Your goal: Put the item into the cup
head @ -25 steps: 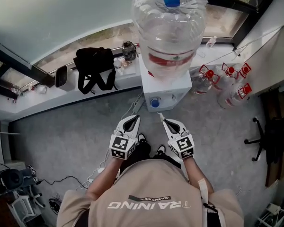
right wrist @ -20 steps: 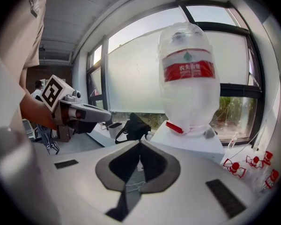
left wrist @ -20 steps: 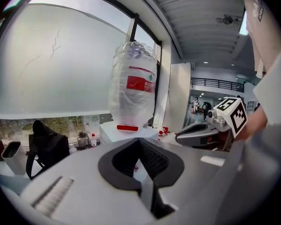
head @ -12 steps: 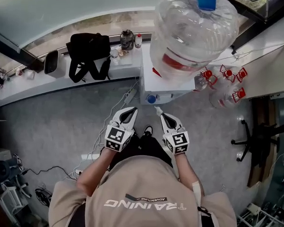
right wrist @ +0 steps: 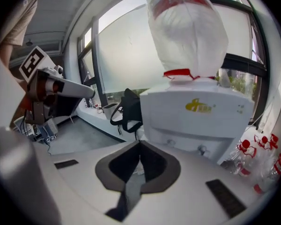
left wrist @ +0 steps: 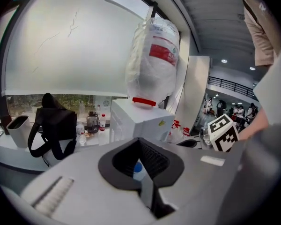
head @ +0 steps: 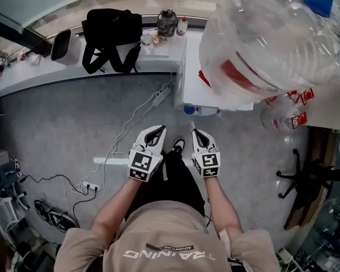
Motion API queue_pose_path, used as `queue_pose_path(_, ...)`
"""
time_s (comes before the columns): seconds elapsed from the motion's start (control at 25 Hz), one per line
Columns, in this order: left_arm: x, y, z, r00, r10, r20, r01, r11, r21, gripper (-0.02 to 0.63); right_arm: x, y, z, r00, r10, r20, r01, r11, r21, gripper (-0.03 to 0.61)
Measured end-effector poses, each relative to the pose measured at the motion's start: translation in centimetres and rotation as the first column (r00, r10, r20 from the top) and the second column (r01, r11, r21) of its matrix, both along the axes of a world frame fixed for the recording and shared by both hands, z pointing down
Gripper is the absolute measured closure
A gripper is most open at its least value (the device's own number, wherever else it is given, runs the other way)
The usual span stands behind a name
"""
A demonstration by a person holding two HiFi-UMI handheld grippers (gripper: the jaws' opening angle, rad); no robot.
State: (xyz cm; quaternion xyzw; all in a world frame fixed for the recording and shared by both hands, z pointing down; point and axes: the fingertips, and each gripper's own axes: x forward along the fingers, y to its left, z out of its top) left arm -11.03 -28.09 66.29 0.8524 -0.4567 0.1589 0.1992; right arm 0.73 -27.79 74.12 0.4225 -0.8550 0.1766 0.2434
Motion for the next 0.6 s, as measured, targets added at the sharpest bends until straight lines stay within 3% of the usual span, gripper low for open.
queue_pose_path(0.28,1.6,0.5,7.5,0.999,0.047,0.002,-0.047,0.997,-0.068,0.606,0.3,-2.6,8.4,0.997,0.079,-0.011,-0.079,0.997,-0.013,0.568)
queue_pose_path(0.6,2.8,2.4,13.2,0.998,0.063,-0.014,-0.065,0.987,-0.144,0.606,1.4,-5.4,14.4,0.988,0.157,0.009,-0.157,0.988,-0.004,0.568)
